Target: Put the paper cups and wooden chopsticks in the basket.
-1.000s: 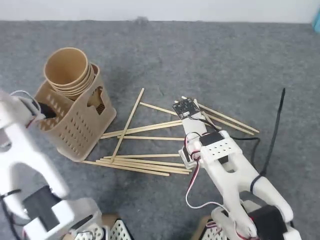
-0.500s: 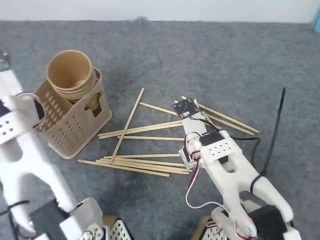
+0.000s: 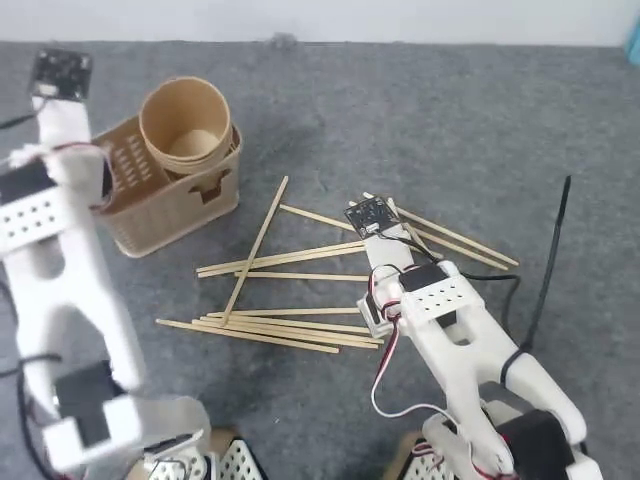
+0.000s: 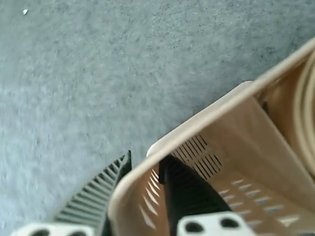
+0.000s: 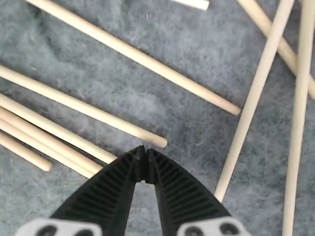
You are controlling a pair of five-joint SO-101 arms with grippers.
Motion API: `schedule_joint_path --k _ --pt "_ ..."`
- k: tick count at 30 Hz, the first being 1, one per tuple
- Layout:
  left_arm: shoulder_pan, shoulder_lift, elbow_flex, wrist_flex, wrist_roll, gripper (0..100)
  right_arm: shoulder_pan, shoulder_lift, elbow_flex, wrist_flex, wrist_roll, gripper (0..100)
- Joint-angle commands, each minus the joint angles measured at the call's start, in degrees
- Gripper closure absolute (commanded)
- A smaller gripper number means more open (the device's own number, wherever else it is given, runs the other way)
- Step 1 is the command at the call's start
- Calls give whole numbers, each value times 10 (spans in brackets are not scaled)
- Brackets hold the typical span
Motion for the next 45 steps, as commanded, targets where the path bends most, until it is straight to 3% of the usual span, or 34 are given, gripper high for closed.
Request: schedule_joint_path --k 1,9,16,21,33,40,45 --pt "4 175 -111 40 -36 988 12 -24 -2 -9 9 990" --pt "6 305 -337 153 -34 983 12 -24 -2 -9 9 990" --pt "4 318 -517 294 -33 811 12 -24 -2 -10 9 990" --pt "3 316 -609 364 -32 786 12 -24 -2 -10 9 990" --pt "-39 186 -629 363 48 785 12 -24 -2 -10 9 990" --pt "-49 53 -611 364 198 786 12 -24 -2 -10 9 990" --pt "41 -68 -472 364 296 786 12 -24 -2 -10 9 990"
